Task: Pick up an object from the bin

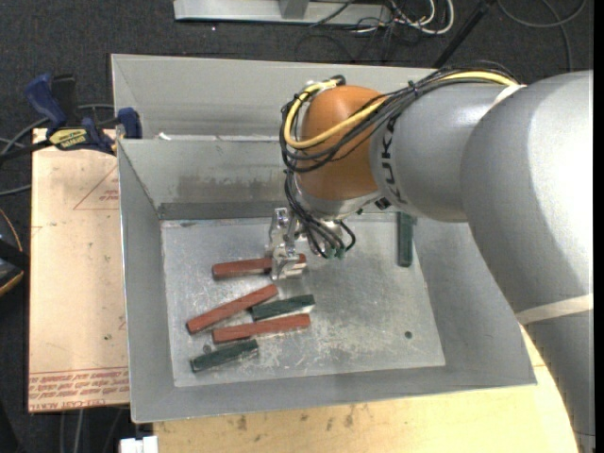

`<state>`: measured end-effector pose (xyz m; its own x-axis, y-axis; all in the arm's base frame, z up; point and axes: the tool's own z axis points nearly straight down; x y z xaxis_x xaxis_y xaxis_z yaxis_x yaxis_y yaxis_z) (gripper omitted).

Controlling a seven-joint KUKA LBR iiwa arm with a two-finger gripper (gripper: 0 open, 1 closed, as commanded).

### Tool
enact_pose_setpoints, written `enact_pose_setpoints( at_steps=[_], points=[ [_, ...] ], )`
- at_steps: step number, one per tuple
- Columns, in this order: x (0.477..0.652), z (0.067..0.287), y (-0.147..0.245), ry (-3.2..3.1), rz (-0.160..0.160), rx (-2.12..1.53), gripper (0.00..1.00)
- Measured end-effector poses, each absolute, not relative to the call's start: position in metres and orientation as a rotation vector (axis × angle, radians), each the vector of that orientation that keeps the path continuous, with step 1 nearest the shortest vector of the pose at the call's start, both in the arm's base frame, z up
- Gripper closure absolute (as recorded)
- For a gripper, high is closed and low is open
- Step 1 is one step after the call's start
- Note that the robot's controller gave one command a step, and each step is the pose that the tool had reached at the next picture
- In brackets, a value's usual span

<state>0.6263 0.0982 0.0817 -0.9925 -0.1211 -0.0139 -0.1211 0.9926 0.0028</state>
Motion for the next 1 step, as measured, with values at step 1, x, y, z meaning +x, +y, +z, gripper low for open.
enact_pose_setpoints(
  at_steps=[1],
  points=[
    [0.6248, 0.2074, 0.1017, 3.134, 0.002, -0.166, 1.0]
  ],
)
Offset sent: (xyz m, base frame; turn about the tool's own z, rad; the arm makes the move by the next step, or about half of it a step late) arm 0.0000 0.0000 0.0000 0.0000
